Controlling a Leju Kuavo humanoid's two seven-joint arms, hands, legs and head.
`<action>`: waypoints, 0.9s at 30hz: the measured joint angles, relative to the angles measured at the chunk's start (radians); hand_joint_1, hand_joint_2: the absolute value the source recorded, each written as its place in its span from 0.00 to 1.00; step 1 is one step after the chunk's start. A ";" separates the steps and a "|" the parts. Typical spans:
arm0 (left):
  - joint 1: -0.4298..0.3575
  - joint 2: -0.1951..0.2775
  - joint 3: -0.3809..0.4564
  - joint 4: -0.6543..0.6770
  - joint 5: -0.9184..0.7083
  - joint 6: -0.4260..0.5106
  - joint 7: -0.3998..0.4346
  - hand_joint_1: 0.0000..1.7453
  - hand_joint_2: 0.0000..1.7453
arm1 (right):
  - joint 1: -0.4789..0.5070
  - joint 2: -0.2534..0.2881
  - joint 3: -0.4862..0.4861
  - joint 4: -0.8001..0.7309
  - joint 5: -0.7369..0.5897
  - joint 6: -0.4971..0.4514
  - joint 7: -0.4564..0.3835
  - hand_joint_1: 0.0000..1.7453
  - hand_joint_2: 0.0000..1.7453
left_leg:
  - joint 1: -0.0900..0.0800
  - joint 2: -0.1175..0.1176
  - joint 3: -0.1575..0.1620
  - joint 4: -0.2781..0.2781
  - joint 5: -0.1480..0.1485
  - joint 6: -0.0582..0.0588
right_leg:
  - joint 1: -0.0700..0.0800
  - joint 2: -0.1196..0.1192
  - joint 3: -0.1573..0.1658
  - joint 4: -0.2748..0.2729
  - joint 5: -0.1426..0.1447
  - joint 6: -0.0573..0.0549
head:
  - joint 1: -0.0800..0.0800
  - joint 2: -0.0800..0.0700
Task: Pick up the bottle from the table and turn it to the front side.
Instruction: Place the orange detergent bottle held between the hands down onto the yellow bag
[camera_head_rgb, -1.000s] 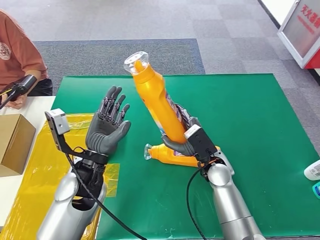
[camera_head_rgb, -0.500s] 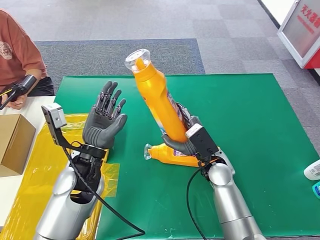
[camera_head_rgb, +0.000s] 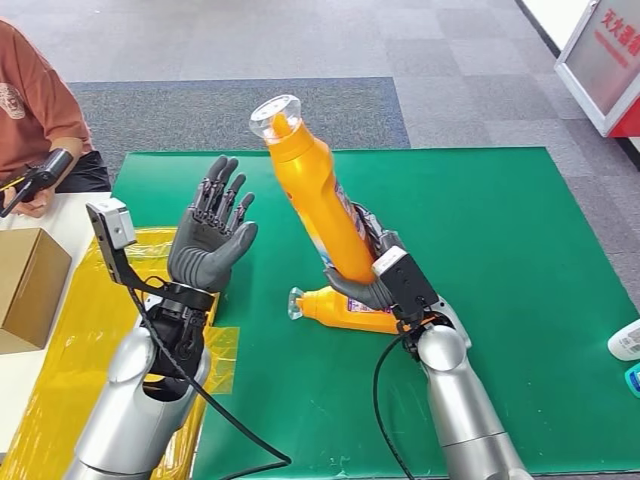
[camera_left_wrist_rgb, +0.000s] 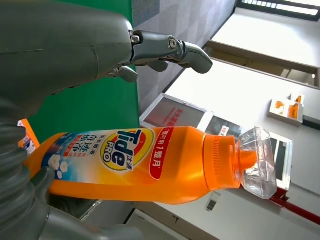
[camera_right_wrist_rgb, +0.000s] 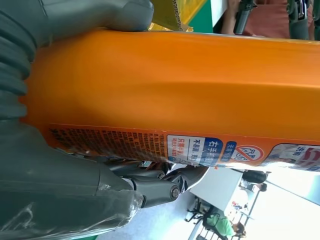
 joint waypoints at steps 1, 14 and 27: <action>0.000 0.000 0.000 0.001 0.000 0.000 0.000 0.00 1.00 | 0.000 0.000 0.000 0.000 0.000 0.000 0.000 1.00 1.00 | 0.000 0.000 0.000 0.000 0.000 0.000 | 0.000 0.000 0.000 0.000 0.000 0.000 | 0.000 0.000; -0.116 -0.001 0.001 0.145 0.051 0.019 0.040 0.00 1.00 | -0.003 0.001 0.006 -0.001 -0.016 0.020 0.002 1.00 1.00 | 0.000 0.000 0.000 0.000 0.001 -0.001 | 0.000 0.000 0.000 0.000 0.001 0.000 | 0.000 0.000; -0.175 -0.008 0.000 0.223 0.041 0.037 0.038 0.00 1.00 | -0.003 0.002 0.050 -0.029 -0.033 0.038 -0.004 1.00 1.00 | 0.000 0.000 0.000 0.000 0.001 -0.001 | 0.000 0.000 0.000 0.001 0.001 0.000 | 0.000 0.000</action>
